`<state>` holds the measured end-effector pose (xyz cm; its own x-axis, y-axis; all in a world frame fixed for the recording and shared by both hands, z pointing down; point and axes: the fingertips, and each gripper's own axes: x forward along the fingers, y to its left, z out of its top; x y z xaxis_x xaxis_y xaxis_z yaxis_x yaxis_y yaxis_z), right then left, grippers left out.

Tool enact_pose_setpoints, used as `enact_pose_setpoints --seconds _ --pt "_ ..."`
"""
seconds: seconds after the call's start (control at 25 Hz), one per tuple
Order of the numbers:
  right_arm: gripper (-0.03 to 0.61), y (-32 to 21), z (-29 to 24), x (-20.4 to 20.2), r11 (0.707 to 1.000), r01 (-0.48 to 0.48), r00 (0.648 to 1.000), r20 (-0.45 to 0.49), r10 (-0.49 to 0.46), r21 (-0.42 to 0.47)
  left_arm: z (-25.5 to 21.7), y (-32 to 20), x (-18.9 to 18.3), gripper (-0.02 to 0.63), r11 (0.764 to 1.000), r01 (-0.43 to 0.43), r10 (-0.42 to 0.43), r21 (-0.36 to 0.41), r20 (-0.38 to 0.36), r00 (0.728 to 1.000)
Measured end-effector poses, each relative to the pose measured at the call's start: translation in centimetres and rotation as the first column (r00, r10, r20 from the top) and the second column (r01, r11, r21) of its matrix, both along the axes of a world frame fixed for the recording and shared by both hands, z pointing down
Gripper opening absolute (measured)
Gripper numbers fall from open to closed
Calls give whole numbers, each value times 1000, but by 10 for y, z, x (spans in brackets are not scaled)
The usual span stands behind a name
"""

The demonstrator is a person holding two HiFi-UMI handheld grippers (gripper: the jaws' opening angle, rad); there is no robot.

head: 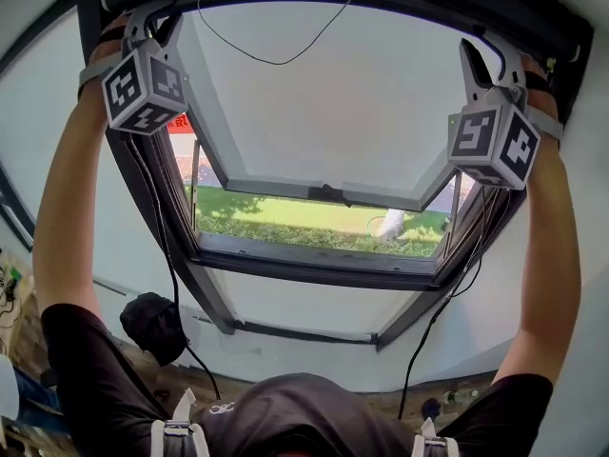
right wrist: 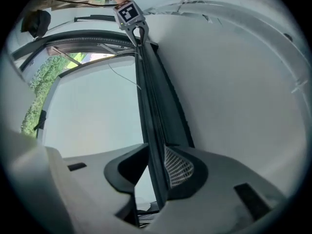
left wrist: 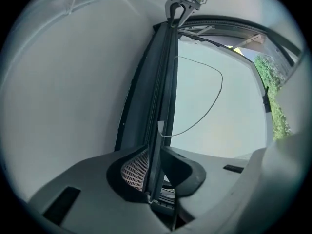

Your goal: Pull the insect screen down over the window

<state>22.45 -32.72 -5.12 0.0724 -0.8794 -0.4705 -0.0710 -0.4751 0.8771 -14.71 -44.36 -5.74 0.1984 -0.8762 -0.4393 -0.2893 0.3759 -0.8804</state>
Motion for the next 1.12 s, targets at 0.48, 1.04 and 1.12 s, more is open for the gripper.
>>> enact_pose_setpoints --seconds 0.48,1.04,1.12 --pt "155 -38 5 60 943 -102 990 60 127 -318 9 -48 1 78 959 98 -63 -267 136 989" --pt "124 -54 5 73 913 -130 981 85 175 -387 16 -62 4 80 945 118 -61 -306 188 980" --pt "122 -54 10 73 905 -146 980 68 188 -400 22 -62 4 78 934 118 -52 -337 199 979"
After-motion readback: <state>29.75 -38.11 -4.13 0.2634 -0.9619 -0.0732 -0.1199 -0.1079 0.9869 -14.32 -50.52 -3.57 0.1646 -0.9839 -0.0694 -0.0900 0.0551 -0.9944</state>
